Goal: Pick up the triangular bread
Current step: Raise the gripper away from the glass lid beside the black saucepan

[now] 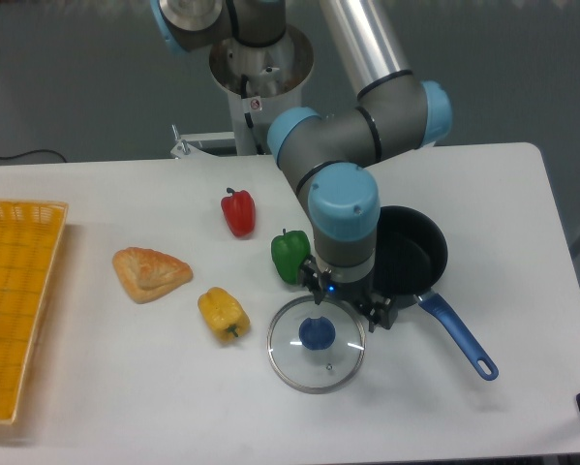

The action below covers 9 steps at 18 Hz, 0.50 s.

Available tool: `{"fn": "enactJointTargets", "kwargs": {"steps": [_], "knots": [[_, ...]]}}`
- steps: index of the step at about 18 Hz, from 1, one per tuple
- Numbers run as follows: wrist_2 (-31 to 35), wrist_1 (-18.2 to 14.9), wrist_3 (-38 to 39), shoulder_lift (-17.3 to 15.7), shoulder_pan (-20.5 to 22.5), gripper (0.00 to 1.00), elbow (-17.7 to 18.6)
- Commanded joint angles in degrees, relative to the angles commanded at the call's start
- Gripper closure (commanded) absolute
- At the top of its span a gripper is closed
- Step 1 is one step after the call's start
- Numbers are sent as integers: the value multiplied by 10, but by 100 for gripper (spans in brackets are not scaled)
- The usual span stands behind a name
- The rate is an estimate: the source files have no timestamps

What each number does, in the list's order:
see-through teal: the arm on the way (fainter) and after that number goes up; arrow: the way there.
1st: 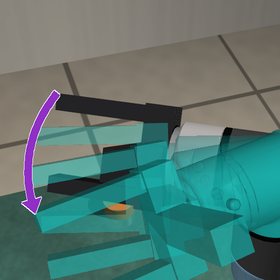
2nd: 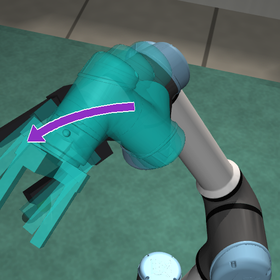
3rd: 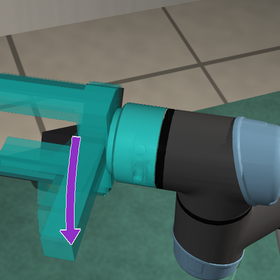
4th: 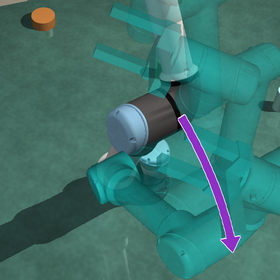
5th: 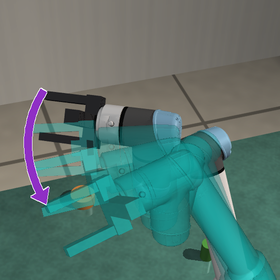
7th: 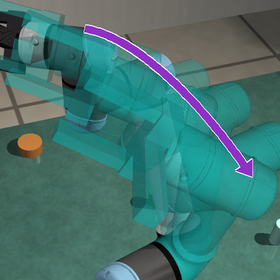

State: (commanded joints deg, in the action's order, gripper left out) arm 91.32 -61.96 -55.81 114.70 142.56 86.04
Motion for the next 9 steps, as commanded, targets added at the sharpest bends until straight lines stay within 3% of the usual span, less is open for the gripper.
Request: {"fn": "enactJointTargets", "kwargs": {"steps": [6,9], "knots": [[6,-2,-22,2,-4,0,3],[4,1,-19,-9,-10,0,29]]}}
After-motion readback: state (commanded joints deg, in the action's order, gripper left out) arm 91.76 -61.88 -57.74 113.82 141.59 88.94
